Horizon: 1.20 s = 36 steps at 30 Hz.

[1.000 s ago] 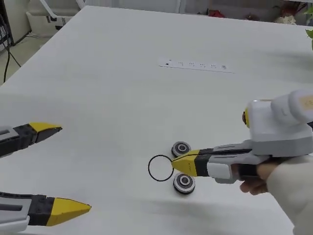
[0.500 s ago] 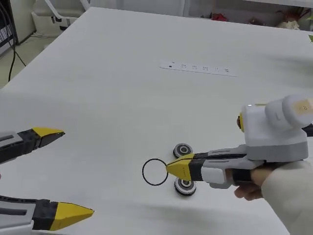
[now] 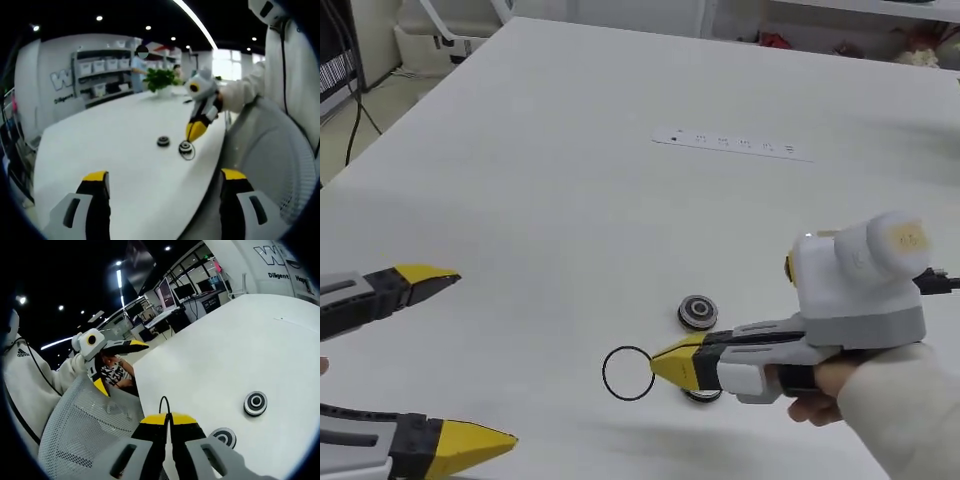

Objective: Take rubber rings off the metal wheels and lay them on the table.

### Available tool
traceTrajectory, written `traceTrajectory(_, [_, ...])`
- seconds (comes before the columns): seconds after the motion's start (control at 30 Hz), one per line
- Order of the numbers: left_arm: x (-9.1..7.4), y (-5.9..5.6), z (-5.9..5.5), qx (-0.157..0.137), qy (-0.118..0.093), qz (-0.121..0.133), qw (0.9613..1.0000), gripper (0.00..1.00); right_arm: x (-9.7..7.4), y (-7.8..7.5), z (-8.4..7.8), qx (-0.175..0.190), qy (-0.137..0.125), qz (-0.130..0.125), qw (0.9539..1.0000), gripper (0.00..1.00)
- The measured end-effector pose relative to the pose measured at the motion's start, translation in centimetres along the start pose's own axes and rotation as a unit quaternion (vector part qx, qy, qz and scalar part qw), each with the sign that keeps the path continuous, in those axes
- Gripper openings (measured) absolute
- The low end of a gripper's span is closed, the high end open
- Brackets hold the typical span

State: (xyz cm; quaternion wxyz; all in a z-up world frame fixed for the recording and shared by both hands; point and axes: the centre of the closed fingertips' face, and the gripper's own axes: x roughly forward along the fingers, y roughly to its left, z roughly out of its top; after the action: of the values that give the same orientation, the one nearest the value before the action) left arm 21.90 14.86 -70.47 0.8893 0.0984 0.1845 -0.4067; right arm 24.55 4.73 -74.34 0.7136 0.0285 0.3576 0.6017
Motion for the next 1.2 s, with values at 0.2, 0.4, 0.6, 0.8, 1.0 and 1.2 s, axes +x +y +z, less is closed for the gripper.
traceTrajectory(0.2, [0.1,-0.5,0.1,-0.004,-0.002,-0.008,1.0,0.93,0.2,-0.9,-0.8,0.002,0.011,-0.012,0.9999,0.0])
traceTrajectory(0.4, [0.1,-0.6,0.0,-0.009,-0.004,-0.009,0.9999,0.93,0.4,-2.0,-1.5,0.007,0.017,-0.025,0.9995,0.0])
traceTrajectory(0.6, [0.1,-0.7,0.0,-0.014,-0.007,-0.008,0.9998,0.93,0.7,-2.6,-2.2,0.012,0.024,-0.035,0.999,0.0])
traceTrajectory(0.8, [0.0,-0.6,-0.1,-0.018,-0.008,-0.005,0.9998,0.93,1.0,-2.9,-2.6,0.016,0.028,-0.039,0.9987,0.0])
traceTrajectory(1.0, [0.0,-0.8,-0.1,-0.02,-0.008,-0.005,0.9998,0.93,1.4,-2.6,-3.3,0.02,0.038,-0.033,0.9986,0.0])
traceTrajectory(1.2, [0.0,-0.8,-0.2,-0.022,-0.007,-0.005,0.9997,0.93,1.5,-2.6,-3.6,0.016,0.045,-0.033,0.9983,0.0])
